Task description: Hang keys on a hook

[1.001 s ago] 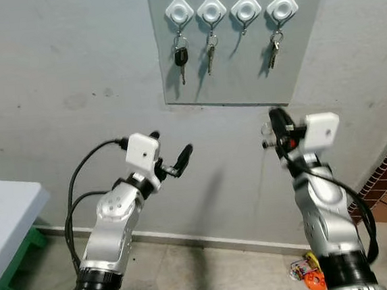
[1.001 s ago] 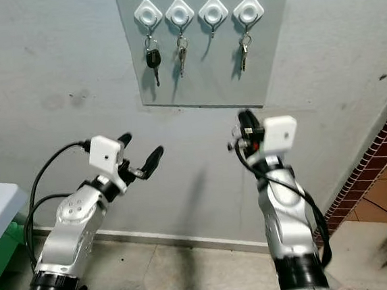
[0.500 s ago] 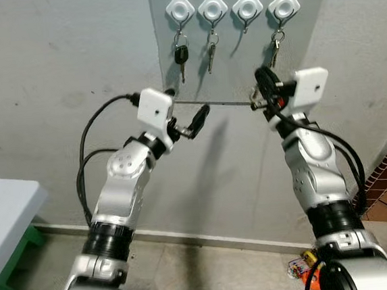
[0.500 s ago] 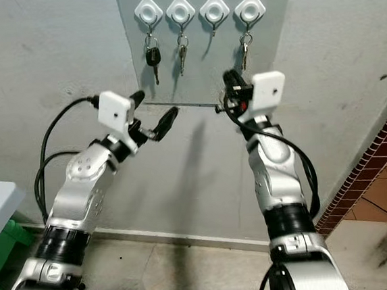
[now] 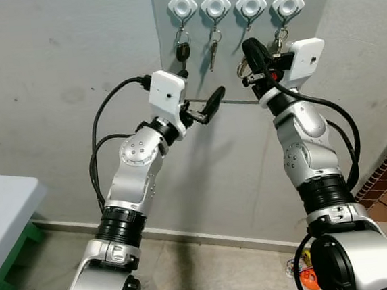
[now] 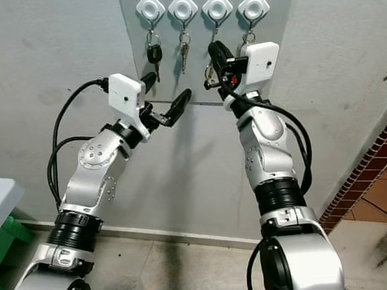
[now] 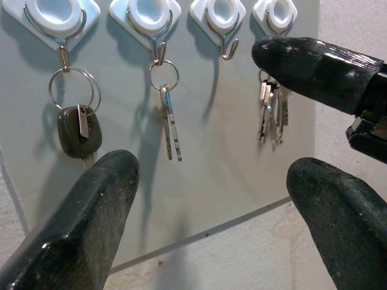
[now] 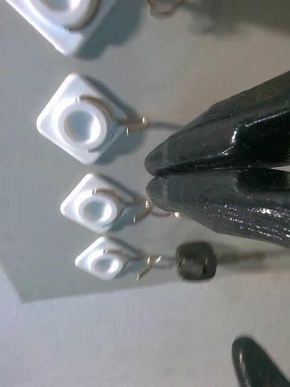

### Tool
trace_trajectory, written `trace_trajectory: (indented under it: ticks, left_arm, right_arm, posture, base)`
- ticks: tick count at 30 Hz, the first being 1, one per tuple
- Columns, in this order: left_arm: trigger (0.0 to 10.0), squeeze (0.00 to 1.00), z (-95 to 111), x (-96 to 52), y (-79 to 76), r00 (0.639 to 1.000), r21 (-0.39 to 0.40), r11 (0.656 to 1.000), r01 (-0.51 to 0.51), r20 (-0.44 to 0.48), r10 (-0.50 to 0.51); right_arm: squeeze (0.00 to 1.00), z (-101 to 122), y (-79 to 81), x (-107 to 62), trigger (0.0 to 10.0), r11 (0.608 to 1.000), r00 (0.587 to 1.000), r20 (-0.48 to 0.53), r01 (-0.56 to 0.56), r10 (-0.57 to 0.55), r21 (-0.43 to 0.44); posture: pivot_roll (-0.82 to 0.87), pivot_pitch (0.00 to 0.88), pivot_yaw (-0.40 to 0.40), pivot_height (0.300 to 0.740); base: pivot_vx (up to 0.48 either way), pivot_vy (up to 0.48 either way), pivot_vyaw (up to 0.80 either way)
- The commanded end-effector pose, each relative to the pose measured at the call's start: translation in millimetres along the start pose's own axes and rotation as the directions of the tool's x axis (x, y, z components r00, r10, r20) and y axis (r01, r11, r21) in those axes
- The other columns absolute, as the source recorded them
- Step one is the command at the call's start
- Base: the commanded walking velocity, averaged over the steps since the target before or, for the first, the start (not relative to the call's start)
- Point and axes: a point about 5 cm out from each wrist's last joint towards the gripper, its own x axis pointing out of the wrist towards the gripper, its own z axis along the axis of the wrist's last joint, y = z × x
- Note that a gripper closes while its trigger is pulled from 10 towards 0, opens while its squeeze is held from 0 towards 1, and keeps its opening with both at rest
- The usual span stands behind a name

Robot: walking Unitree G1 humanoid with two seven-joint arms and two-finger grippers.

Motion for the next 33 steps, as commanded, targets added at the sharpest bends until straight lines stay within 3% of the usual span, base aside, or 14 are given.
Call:
trace_trajectory:
  ticks: [1,10,15,33]
  left_arm:
    - [10.0,0.0,13,4.5,-0.4,0.999,0.033,0.999,0.015,0.041,-0.016]
    - [10.0,0.0,17,5.2,2.6,0.999,0.038,0.999,0.01,0.052,-0.012]
    - [10.0,0.0,17,5.1,1.2,0.998,0.039,0.999,0.017,0.052,-0.019]
    - [10.0,0.0,17,2.2,-6.0,0.998,0.032,0.999,0.038,0.052,-0.039]
  right_arm:
    - [0.0,10,3.8,7.5,10.0,0.999,0.999,0.039,-0.027,0.027,0.017]
    - [0.0,18,6.7,11.3,10.0,0.992,0.995,0.089,-0.063,0.054,0.11]
    - [0.0,23,1.2,14.3,10.0,0.984,0.993,0.121,-0.03,0.009,0.176]
    - [0.0,34,0.4,34.5,10.0,0.974,0.987,0.161,-0.042,0.005,0.225]
  posture:
    - [-0.05,0.0,0.008,0.74]
    - [-0.05,0.0,0.009,0.74]
    - [-0.05,0.0,0.012,0.74]
    - [-0.03,0.0,0.014,0.74]
  base:
    - [0.0,0.0,0.0]
    - [0.0,0.0,0.0]
    - [0.0,0.0,0.0]
    - [0.0,0.0,0.0]
